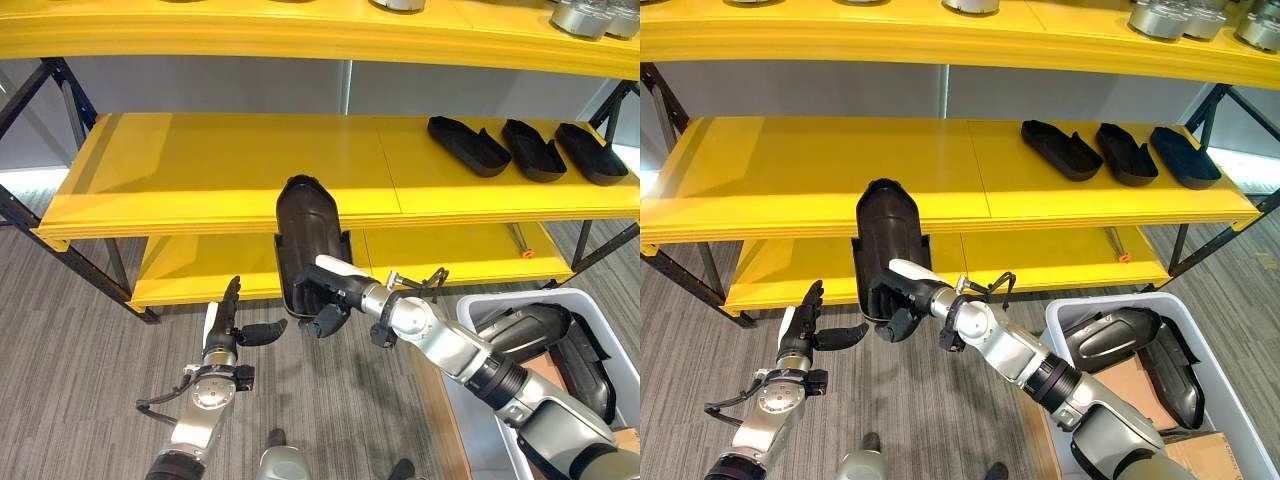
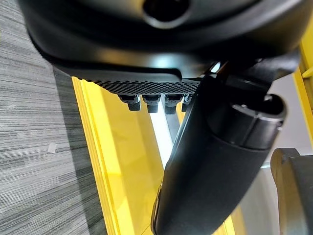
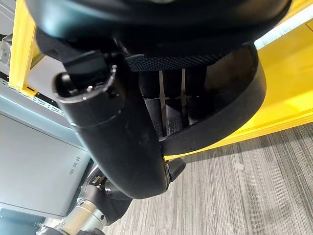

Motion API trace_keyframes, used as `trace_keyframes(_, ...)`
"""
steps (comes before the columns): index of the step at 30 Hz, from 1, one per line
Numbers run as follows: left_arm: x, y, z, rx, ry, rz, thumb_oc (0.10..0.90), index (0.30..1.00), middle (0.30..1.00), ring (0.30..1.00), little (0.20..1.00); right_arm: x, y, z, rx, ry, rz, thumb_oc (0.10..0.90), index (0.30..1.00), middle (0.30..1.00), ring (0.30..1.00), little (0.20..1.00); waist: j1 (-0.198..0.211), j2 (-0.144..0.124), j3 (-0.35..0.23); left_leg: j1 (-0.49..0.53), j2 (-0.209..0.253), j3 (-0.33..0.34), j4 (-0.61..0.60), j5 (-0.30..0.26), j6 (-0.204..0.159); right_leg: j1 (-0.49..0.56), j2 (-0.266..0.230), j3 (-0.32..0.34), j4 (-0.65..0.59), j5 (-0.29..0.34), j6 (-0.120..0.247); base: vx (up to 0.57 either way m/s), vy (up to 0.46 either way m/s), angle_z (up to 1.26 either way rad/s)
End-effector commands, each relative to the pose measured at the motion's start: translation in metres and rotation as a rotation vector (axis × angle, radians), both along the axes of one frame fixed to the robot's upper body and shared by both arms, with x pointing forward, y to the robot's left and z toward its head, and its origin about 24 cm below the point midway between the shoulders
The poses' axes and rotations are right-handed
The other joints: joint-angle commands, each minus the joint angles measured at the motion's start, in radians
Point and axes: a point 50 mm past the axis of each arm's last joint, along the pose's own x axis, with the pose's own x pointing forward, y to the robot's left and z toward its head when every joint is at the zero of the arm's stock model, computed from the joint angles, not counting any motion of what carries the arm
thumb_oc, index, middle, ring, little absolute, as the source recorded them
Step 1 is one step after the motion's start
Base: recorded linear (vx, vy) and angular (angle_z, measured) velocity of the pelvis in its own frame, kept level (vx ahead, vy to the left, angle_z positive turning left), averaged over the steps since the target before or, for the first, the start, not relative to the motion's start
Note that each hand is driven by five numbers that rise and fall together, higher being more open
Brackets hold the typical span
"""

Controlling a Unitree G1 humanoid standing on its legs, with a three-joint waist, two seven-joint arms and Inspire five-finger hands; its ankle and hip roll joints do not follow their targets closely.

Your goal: Move parts from the plastic box to the shelf.

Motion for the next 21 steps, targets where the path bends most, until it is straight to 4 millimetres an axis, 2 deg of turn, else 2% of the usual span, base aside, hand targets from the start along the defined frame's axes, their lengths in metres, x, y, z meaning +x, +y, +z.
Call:
trace_keyframes(1, 0.024, -0.017, 0.040, 0.003, -0.242, -0.066, 0.900, 1.000, 1.000, 1.000, 1.000, 0.001, 0.015, 0.086, 0.230, -0.301, 0.073, 0.400, 0.300, 0.300, 0.300, 0.300, 0.001, -0.018, -0.051, -0.031, 0.000, 0.050, 0.071, -0.045, 0.065, 0.036, -0.062, 0.024, 0.044, -0.041, 0.046, 0.01, 0.219, -0.07)
trace_keyframes(5, 0.028, -0.019, 0.044, -0.013, -0.256, -0.072, 0.900, 1.000, 1.000, 1.000, 1.000, -0.004, 0.014, 0.087, 0.244, -0.304, 0.081, 0.400, 0.300, 0.300, 0.300, 0.300, 0.008, -0.028, -0.051, -0.043, -0.043, 0.049, 0.086, -0.072, 0.098, 0.043, -0.097, 0.023, 0.052, -0.003, 0.050, 0.03, 0.278, 0.01)
trace_keyframes(8, 0.028, -0.022, 0.044, -0.050, -0.250, -0.094, 0.900, 1.000, 1.000, 1.000, 1.000, -0.006, 0.016, 0.089, 0.232, -0.309, 0.104, 0.400, 0.300, 0.300, 0.300, 0.300, 0.012, -0.028, -0.053, -0.022, -0.062, 0.076, 0.057, -0.072, 0.113, 0.028, -0.118, 0.005, 0.094, 0.037, 0.058, 0.05, 0.246, -0.02)
trace_keyframes(10, 0.028, -0.026, 0.043, -0.046, -0.247, -0.105, 0.900, 1.000, 1.000, 1.000, 1.000, -0.006, 0.013, 0.090, 0.224, -0.320, 0.106, 0.400, 0.300, 0.300, 0.300, 0.300, 0.001, -0.029, -0.059, -0.019, -0.077, 0.060, 0.022, -0.065, 0.119, 0.004, -0.076, 0.044, 0.098, 0.018, 0.057, 0.10, 0.169, -0.20)
trace_keyframes(11, 0.029, -0.029, 0.041, -0.060, -0.245, -0.105, 0.900, 1.000, 1.000, 1.000, 1.000, -0.006, 0.007, 0.091, 0.212, -0.324, 0.095, 0.400, 0.300, 0.300, 0.300, 0.300, -0.031, -0.037, -0.074, -0.015, -0.108, 0.020, -0.008, -0.064, 0.128, -0.039, 0.015, 0.121, 0.064, -0.017, 0.049, 0.16, 0.113, -0.12)
trace_keyframes(13, 0.029, -0.031, 0.039, -0.060, -0.242, -0.103, 0.900, 1.000, 1.000, 1.000, 1.000, -0.006, 0.003, 0.091, 0.208, -0.327, 0.092, 0.400, 0.300, 0.300, 0.300, 0.300, -0.045, -0.044, -0.084, -0.011, -0.122, 0.015, -0.026, -0.060, 0.129, -0.066, 0.035, 0.141, 0.034, 0.003, 0.051, 0.16, 0.057, 0.39)
trace_keyframes(15, 0.027, -0.031, 0.036, -0.059, -0.239, -0.071, 0.900, 1.000, 1.000, 1.000, 1.000, -0.008, -0.001, 0.093, 0.208, -0.319, 0.110, 0.400, 0.300, 0.300, 0.300, 0.300, -0.068, -0.055, -0.091, 0.025, -0.140, 0.023, -0.062, -0.068, 0.128, -0.129, 0.045, 0.156, -0.030, 0.085, 0.072, 0.18, -0.035, 0.54)
trace_keyframes(18, 0.027, -0.033, 0.035, -0.052, -0.230, -0.066, 0.900, 1.000, 1.000, 1.000, 1.000, -0.009, -0.004, 0.096, 0.210, -0.317, 0.115, 0.400, 0.300, 0.300, 0.300, 0.300, -0.089, -0.059, -0.087, 0.046, -0.151, 0.008, -0.068, -0.082, 0.134, -0.175, 0.056, 0.199, -0.055, 0.129, 0.083, 0.19, -0.081, 0.07)
trace_keyframes(19, 0.029, -0.038, 0.033, -0.044, -0.216, -0.075, 0.900, 1.000, 1.000, 1.000, 1.000, -0.010, -0.007, 0.098, 0.214, -0.312, 0.108, 0.400, 0.300, 0.300, 0.300, 0.300, -0.112, -0.059, -0.082, 0.060, -0.161, -0.025, -0.064, -0.099, 0.145, -0.210, 0.071, 0.266, -0.060, 0.152, 0.084, 0.24, -0.144, 0.15)
trace_keyframes(21, 0.029, -0.039, 0.033, -0.039, -0.212, -0.074, 0.900, 1.000, 1.000, 1.000, 1.000, -0.010, -0.009, 0.098, 0.216, -0.313, 0.109, 0.400, 0.300, 0.300, 0.300, 0.300, -0.118, -0.058, -0.080, 0.062, -0.162, -0.036, -0.061, -0.104, 0.148, -0.219, 0.074, 0.285, -0.057, 0.156, 0.083, 0.20, -0.149, 0.48)
